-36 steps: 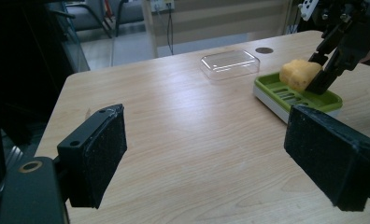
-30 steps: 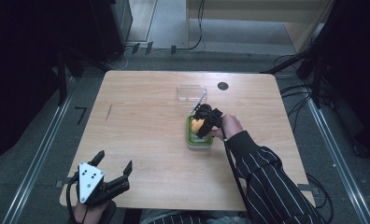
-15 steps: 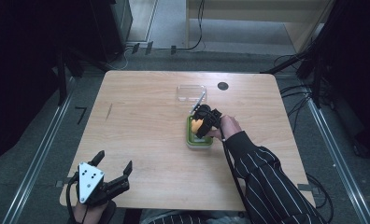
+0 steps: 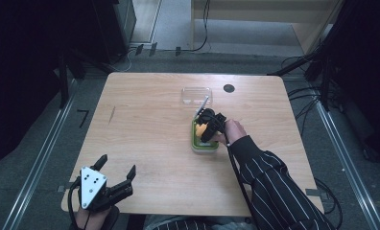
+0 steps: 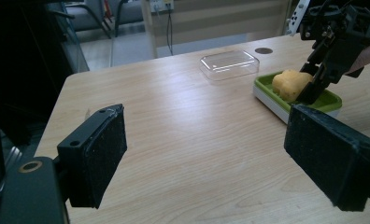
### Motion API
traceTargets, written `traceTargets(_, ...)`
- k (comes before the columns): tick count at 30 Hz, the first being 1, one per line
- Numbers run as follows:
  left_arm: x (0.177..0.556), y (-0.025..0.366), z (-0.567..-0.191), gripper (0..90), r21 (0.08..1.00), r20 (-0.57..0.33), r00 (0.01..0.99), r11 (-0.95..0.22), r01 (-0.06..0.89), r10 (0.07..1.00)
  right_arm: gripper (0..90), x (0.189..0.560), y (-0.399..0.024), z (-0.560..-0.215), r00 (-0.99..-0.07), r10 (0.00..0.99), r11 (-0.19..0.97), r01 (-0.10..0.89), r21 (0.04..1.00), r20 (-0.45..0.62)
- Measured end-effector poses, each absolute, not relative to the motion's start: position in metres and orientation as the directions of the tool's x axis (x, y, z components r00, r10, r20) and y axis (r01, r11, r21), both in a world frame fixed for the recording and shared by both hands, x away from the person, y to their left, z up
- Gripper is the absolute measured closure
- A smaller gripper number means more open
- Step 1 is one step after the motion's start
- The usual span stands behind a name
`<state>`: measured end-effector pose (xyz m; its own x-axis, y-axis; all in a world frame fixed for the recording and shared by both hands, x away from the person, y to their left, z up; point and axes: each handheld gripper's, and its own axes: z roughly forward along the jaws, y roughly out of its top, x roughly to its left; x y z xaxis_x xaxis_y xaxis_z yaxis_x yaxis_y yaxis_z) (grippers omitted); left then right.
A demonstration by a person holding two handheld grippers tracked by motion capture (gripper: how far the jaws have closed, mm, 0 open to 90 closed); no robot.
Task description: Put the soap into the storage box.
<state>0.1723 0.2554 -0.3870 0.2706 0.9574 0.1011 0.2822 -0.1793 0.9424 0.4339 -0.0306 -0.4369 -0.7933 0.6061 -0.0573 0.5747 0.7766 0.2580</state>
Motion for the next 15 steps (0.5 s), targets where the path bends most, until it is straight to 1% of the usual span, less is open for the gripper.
traceTargets(7,0.1722,0.2555,-0.387,13.7,0.943,0.101,0.271,-0.179,0.281,0.957,39.0,0.434,-0.0296,-0.4396,-0.799,0.598,0.784,0.566,0.254,-0.066)
traceTargets(10,0.1722,0.2554,-0.387,13.6,0.943,0.102,0.272,-0.181,0.281,0.957,38.0,0.4334,-0.0301,-0.4364,-0.792,0.605,0.777,0.566,0.275,-0.077)
traceTargets(15,0.1724,0.2548,-0.3868,13.7,0.943,0.106,0.275,-0.185,0.278,0.956,37.5,0.4324,-0.0309,-0.4355,-0.795,0.602,0.78,0.566,0.267,-0.073)
